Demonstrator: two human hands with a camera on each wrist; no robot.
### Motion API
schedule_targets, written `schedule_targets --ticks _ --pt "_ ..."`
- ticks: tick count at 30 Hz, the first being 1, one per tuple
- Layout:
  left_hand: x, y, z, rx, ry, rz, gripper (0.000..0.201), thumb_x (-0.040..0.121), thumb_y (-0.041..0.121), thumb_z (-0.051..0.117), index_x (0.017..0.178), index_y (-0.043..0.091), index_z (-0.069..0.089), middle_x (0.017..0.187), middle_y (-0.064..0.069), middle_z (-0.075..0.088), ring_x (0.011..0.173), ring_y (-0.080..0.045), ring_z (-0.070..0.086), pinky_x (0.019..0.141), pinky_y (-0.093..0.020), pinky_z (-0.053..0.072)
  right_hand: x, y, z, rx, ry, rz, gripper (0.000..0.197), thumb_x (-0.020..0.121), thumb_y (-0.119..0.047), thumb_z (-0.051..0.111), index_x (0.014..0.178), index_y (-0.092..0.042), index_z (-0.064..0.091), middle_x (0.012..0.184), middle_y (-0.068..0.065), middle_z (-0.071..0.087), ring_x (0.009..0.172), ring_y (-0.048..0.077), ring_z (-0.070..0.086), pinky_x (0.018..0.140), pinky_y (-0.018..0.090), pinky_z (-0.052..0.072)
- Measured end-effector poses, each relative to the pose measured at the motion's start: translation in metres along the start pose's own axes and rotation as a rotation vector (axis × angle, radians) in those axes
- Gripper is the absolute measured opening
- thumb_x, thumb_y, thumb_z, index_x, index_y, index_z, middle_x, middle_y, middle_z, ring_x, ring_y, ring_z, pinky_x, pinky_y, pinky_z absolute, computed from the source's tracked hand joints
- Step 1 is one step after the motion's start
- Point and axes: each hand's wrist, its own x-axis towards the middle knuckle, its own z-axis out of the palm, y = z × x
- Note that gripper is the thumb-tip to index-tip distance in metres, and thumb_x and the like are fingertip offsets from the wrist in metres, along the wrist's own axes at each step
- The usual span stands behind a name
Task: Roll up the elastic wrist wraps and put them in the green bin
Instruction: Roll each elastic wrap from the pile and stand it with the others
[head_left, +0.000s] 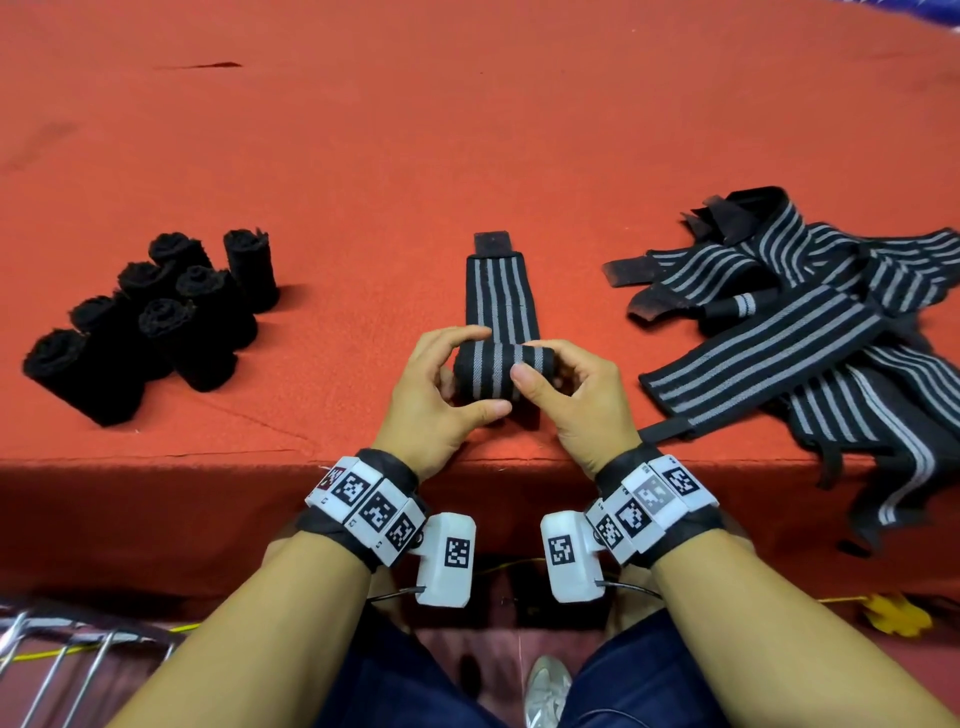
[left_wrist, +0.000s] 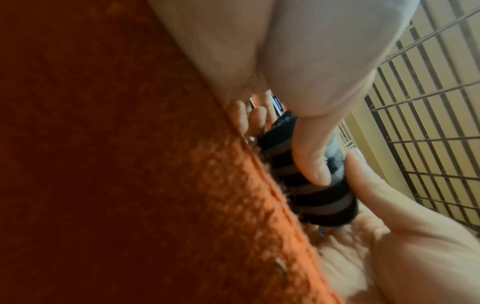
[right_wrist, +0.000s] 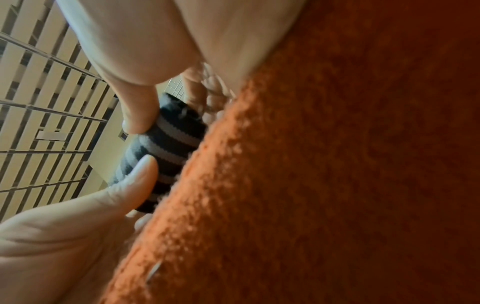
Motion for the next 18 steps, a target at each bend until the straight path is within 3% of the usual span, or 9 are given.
schedule_targets --ticks 3,5,8,10,12,14,16,18 --pt "-0.0004 -0.0015 0.0002 0.014 -0.008 -0.023 0.056 0.067 0.019 0.090 0.116 0.031 0.063 0.108 0.013 0.066 0.090 -0.009 0.062 0.081 -0.021 0.050 0.0006 -0.0017 -0.0008 -0.022 -0.007 0.000 0.014 0.094 -0.025 0.071 0.103 -0.015 0.073 0.093 -0.001 0.076 0.088 0.012 0.071 0.082 0.032 0.056" --pt "0.0000 -0.0028 0.0012 -0.017 -0.011 -0.063 0.050 0.071 0.016 0.090 0.112 0.028 0.064 0.095 0.015 0.068 0.087 -0.005 0.063 0.080 -0.023 0.052 0.0019 -0.0008 -0.0007 -0.101 0.001 -0.013 0.026 0.092 -0.040 0.069 0.102 -0.016 0.073 0.098 -0.002 0.074 0.092 0.014 0.069 0.086 0.036 0.055" --pt "0.0007 -0.0022 0.0024 -0.026 -0.020 -0.066 0.039 0.075 0.014 0.088 0.106 0.021 0.066 0.091 0.011 0.070 0.086 -0.006 0.065 0.082 -0.022 0.052 0.0035 0.0022 0.0003 -0.160 0.036 -0.018 0.047 0.084 -0.058 0.063 0.093 -0.014 0.075 0.110 -0.005 0.061 0.098 0.014 0.063 0.086 0.031 0.051" --pt "0.0007 -0.0005 0.0027 -0.031 -0.035 -0.065 0.035 0.078 0.015 0.086 0.106 0.018 0.067 0.093 0.007 0.072 0.088 -0.008 0.067 0.083 -0.023 0.052 0.0047 0.0001 0.0002 -0.124 0.038 -0.027 0.040 0.088 -0.051 0.065 0.091 -0.012 0.074 0.104 -0.004 0.065 0.094 0.014 0.064 0.084 0.029 0.050" --pt "0.0006 0.0002 0.0029 -0.025 -0.036 -0.069 0.038 0.079 0.024 0.084 0.112 0.021 0.065 0.099 0.007 0.072 0.095 -0.011 0.069 0.088 -0.030 0.055 0.0054 0.0000 -0.0006 -0.119 0.017 -0.027 0.021 0.096 -0.034 0.066 0.100 -0.014 0.071 0.087 -0.017 0.068 0.082 0.003 0.062 0.080 0.022 0.046" --pt "0.0004 0.0010 0.0033 -0.018 -0.044 -0.075 0.044 0.079 0.034 0.080 0.118 0.027 0.062 0.104 0.006 0.072 0.099 -0.016 0.070 0.091 -0.040 0.057 0.0059 0.0018 -0.0012 -0.138 0.006 -0.021 0.014 0.100 -0.025 0.063 0.109 -0.016 0.066 0.076 -0.029 0.062 0.073 -0.004 0.057 0.074 0.016 0.041" --pt "0.0006 0.0016 0.0040 -0.013 -0.054 -0.078 0.044 0.078 0.040 0.077 0.118 0.029 0.060 0.103 0.006 0.072 0.098 -0.017 0.070 0.091 -0.046 0.057 0.0062 0.0025 -0.0009 -0.138 0.000 -0.028 0.011 0.100 -0.026 0.063 0.106 -0.018 0.066 0.077 -0.026 0.062 0.075 -0.003 0.056 0.075 0.020 0.042" --pt "0.0009 0.0033 0.0044 -0.017 -0.045 -0.087 0.044 0.078 0.042 0.076 0.116 0.027 0.061 0.100 0.007 0.071 0.095 -0.015 0.069 0.089 -0.046 0.057 0.0050 0.0001 -0.0003 -0.109 -0.013 -0.036 0.014 0.095 -0.032 0.066 0.103 -0.020 0.067 0.085 -0.014 0.068 0.082 0.004 0.062 0.079 0.029 0.050"
